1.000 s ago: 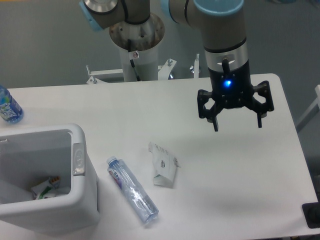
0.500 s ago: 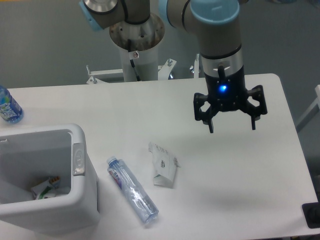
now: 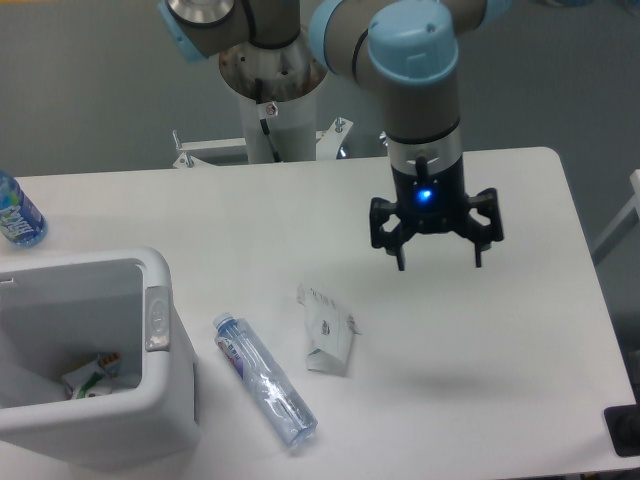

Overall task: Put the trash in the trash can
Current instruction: 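Lower the open gripper onto the white paper packet and close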

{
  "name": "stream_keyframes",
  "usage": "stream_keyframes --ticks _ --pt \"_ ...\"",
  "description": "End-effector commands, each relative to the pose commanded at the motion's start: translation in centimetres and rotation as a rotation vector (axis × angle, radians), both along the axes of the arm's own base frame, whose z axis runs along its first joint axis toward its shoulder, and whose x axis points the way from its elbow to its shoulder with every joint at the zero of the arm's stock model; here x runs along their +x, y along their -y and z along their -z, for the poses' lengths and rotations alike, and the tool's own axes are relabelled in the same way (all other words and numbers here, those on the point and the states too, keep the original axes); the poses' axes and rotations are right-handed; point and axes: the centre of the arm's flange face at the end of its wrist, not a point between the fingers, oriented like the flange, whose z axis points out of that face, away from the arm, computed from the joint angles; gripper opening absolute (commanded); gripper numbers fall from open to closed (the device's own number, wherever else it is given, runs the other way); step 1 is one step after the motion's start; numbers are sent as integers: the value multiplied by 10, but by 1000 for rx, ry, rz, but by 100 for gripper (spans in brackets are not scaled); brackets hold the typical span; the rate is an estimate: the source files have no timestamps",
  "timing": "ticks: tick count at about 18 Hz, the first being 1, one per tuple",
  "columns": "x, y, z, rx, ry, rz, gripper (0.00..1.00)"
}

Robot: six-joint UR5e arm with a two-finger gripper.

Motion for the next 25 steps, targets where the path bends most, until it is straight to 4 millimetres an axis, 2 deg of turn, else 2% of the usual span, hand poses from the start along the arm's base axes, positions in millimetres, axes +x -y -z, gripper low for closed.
stream_keyframes --ticks 3,5,6,7,11,17,20,25 --pt "20 -18 30 -29 53 27 100" --pt "30 -22 57 -48 101 18 100" --pt "36 -26 63 -51 115 27 100" --pt "40 -30 76 -60 138 34 100" --pt "46 -43 106 -61 202 6 100" --pt "50 -55 131 -75 242 -51 100" --pt "55 -68 155 -97 269 -96 100" --pt "50 -74 168 -86 256 -116 100"
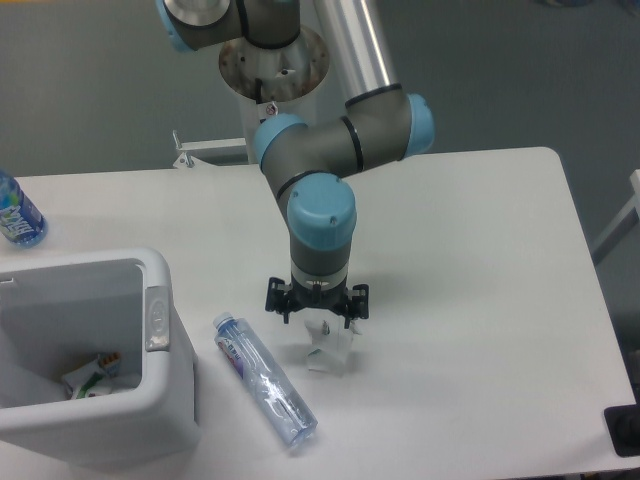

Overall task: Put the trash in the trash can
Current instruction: 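Lower the open gripper onto the white paper packet and close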

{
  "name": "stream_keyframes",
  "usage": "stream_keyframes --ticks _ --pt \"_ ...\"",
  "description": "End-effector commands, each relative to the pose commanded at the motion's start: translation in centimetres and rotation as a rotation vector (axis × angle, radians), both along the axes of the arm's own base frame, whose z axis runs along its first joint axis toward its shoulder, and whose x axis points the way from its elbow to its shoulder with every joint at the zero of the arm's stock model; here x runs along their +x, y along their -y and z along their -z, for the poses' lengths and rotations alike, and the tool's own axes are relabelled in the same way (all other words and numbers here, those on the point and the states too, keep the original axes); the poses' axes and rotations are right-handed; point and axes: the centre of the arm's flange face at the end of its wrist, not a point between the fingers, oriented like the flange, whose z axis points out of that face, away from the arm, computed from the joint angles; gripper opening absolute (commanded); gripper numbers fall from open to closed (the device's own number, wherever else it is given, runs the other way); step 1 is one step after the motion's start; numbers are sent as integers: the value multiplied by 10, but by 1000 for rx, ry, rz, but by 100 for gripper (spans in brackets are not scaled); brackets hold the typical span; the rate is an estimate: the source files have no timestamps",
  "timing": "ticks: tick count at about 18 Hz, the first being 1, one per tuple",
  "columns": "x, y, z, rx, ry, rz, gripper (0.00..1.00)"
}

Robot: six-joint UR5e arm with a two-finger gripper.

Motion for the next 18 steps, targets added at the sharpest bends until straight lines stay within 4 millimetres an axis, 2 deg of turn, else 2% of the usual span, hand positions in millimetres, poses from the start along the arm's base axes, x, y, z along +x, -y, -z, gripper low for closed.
stream_keyframes --ticks 3,5,10,12,14,15,18 --pt "-2 1 1 -8 -17 -15 100" --pt "-7 8 4 -70 -73 -18 94" --pt "-12 10 8 -106 -111 -32 59" --pt "-12 10 9 -106 -113 -48 36" --pt "-13 9 8 -102 -113 -63 8" --pt "-13 9 7 -100 -113 -62 1" --pt "-14 8 3 -94 -120 -52 0"
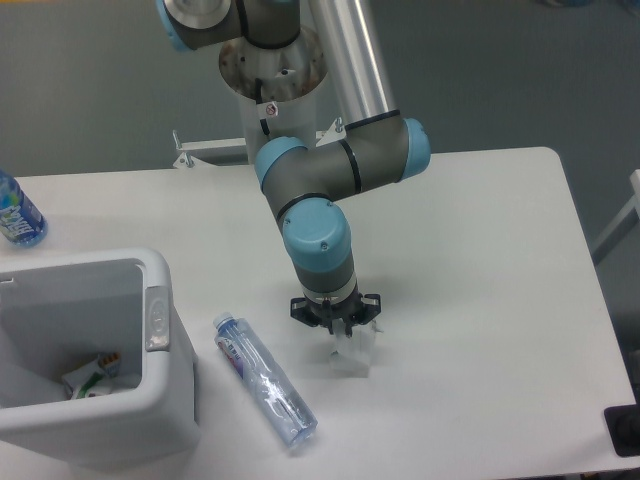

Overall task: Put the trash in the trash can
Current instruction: 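Lower the open gripper onto the white paper packet and close, then lift the paper packet and carry it over the white bin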

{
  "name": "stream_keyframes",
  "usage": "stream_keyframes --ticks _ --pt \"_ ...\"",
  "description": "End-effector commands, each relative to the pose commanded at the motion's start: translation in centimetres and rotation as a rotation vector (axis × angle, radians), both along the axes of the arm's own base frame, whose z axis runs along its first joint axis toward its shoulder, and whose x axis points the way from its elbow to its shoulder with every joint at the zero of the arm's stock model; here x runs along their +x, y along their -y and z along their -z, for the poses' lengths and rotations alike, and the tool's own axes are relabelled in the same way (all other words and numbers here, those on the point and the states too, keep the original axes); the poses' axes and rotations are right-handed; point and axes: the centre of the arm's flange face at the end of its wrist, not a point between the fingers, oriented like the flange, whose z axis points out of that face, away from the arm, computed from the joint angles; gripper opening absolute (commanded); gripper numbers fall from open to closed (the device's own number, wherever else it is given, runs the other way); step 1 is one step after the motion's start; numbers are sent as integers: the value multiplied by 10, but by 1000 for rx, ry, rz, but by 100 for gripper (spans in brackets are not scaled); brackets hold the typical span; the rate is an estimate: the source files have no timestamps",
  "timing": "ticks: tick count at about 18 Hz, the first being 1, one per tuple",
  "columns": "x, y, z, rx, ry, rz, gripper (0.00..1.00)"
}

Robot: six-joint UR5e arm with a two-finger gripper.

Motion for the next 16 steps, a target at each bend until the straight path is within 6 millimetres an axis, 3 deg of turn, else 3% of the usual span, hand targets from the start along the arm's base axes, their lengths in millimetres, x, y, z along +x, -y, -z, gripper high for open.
stream_keyframes --ticks 3,4,7,10,16 --pt "-4 -3 -16 24 -21 2 0" --pt "-5 -5 -35 51 -43 4 0" --pt "-12 -2 -119 206 -92 7 0" --pt "-37 8 -188 387 -93 -21 0" --pt "-66 11 -263 628 -49 -114 0"
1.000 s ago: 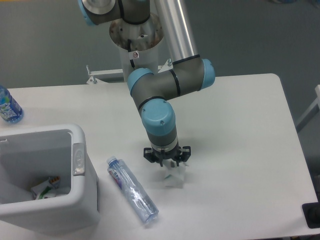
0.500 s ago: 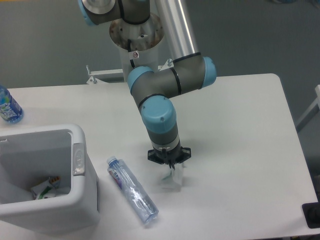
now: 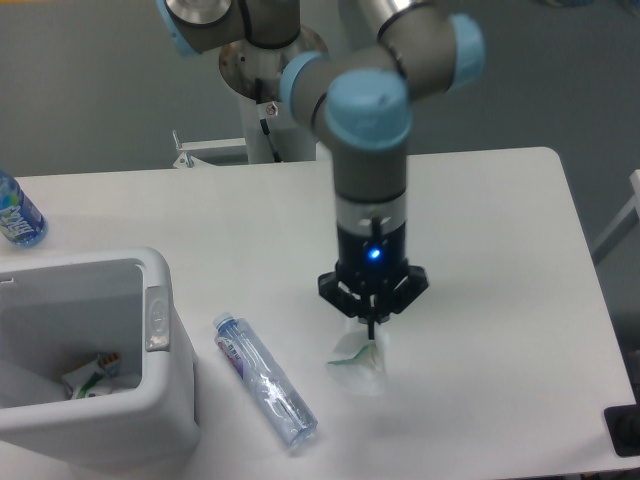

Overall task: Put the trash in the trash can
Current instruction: 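Lift the paper packet and carry it over the white bin, then open the gripper to drop the packet into the bin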

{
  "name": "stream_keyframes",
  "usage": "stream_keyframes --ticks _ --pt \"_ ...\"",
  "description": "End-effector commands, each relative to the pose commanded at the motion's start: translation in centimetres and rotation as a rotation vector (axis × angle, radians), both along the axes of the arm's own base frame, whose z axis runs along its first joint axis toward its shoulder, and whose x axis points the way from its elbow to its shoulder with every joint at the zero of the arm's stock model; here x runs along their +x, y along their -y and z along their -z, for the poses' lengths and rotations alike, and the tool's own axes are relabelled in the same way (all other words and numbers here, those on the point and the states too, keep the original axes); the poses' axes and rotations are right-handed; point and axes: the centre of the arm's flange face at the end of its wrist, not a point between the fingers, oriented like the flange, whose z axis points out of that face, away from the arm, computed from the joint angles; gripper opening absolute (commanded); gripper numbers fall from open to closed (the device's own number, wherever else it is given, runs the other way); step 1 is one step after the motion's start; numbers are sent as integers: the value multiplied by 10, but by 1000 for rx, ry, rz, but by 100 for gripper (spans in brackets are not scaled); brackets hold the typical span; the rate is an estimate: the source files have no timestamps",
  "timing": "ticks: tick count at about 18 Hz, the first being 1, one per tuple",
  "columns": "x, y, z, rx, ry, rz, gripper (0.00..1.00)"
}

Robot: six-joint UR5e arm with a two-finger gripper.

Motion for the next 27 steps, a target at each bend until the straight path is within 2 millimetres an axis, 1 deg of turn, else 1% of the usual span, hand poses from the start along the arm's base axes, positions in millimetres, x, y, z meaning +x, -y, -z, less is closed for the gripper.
stream_keyframes --ticks 1,3,7,10,12,14,16,18,21,22,24,25,26,27 --pt "-2 -1 -11 39 16 -5 0" --pt "2 -5 -22 104 54 12 0" --pt "12 -13 -34 181 109 19 0" --pt "29 -21 -43 255 190 59 0" --pt "51 -24 -61 302 220 95 0" --pt "78 -35 -67 304 230 128 0" --pt "106 -41 -73 306 247 147 0" --pt "127 -40 -75 306 266 155 0" --pt "161 -56 -73 295 292 196 0" --pt "170 -60 -71 290 298 210 0" --pt "189 -69 -59 269 313 243 0" --pt "196 -73 -56 263 314 258 1" --pt "200 -78 -49 254 321 269 11" --pt "205 -83 -42 244 326 282 16"
